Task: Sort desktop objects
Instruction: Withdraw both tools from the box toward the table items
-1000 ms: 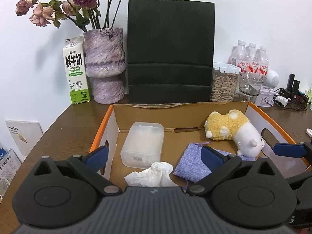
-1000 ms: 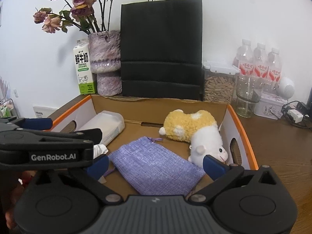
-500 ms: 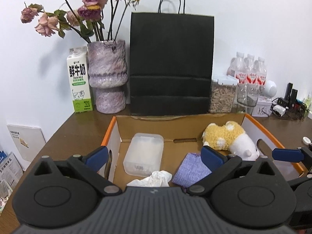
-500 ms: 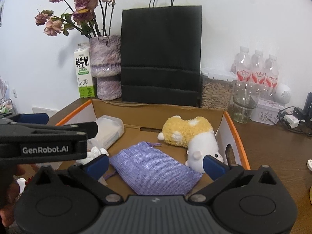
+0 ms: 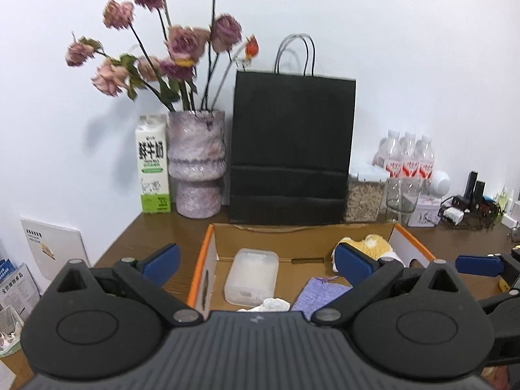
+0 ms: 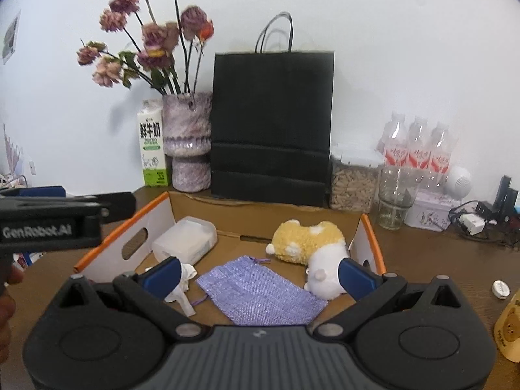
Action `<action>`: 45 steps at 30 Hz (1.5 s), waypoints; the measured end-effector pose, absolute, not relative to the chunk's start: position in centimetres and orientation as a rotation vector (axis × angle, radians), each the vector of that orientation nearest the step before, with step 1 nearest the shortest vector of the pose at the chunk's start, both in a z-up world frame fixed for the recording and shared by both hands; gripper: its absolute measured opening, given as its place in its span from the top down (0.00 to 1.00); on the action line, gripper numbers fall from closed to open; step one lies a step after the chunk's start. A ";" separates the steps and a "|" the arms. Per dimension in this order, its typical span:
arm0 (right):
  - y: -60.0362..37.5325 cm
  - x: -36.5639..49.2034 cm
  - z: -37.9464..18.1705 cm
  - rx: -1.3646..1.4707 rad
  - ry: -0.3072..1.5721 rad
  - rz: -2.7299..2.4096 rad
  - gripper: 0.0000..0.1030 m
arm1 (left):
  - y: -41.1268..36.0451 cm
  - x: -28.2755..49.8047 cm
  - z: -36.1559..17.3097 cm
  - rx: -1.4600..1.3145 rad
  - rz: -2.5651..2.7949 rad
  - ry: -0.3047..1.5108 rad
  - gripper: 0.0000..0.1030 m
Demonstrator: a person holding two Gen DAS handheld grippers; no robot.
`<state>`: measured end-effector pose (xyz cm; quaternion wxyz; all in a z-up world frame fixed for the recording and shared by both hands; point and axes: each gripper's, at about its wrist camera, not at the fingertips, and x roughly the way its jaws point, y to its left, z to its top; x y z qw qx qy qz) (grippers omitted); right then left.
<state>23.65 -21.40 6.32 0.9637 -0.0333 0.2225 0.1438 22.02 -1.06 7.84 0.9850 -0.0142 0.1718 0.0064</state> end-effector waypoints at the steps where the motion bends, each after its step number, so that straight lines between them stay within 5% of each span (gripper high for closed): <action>1: -21.6 23.1 6.5 -0.069 0.440 0.292 0.00 | -0.8 21.5 8.1 -0.027 0.015 0.337 0.00; 14: -25.4 15.3 6.5 -0.100 0.405 0.257 0.00 | 3.3 14.1 7.5 0.001 0.076 0.338 0.00; 29: -29.8 11.7 0.1 -0.099 0.599 0.104 0.00 | 6.9 9.7 2.1 -0.037 0.134 0.496 0.00; 45: -31.7 14.6 -2.3 -0.067 0.638 0.048 0.00 | 8.3 14.0 -0.7 -0.040 0.177 0.635 0.00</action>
